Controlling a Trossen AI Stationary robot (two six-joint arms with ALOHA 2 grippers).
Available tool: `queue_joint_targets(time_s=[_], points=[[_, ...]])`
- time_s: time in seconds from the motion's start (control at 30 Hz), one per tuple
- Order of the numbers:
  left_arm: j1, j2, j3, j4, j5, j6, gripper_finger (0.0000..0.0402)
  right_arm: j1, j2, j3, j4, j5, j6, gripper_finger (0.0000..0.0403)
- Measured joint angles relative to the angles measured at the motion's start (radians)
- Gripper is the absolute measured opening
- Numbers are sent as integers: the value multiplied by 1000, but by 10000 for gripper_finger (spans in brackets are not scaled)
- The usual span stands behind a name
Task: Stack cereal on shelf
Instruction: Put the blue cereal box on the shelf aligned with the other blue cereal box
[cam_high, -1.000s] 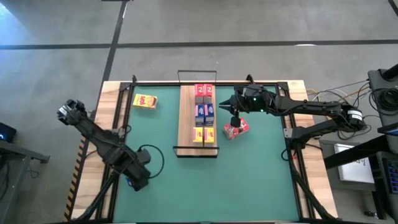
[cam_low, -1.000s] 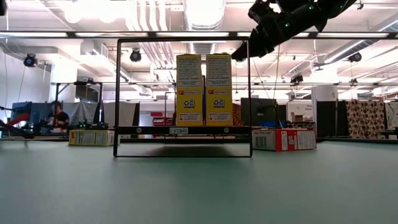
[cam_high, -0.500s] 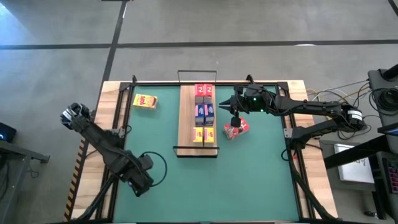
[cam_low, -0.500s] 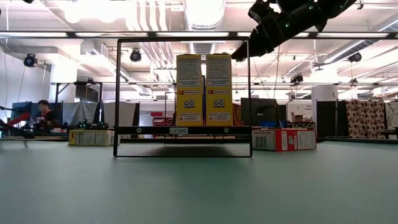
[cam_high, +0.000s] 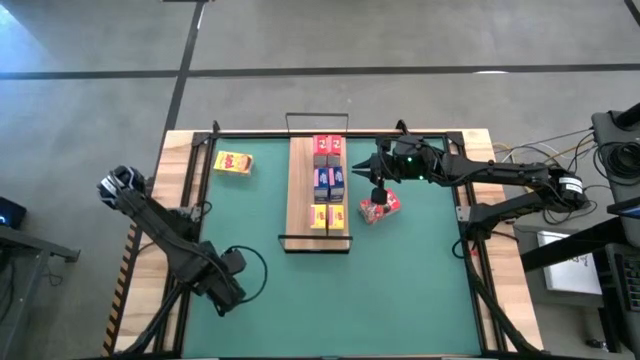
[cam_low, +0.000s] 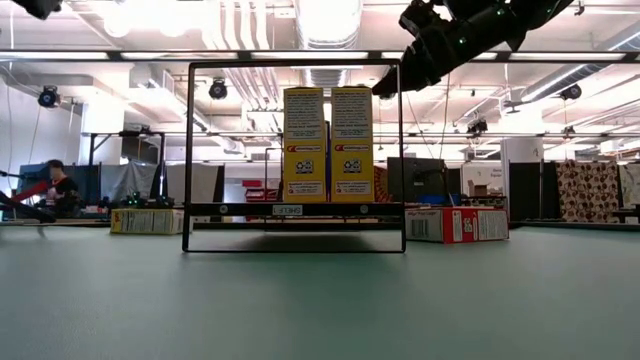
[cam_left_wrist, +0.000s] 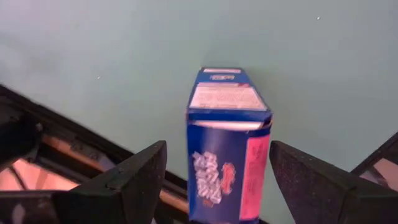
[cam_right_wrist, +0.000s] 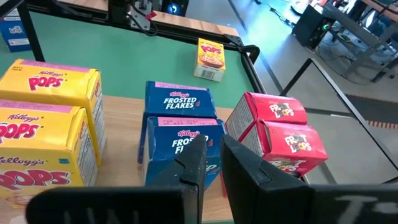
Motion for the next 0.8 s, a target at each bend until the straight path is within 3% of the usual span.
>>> queue_joint_targets(time_s=[0.8], points=[[0, 0, -45, 81, 39, 23, 153, 0, 0, 0, 0, 0, 27, 38]])
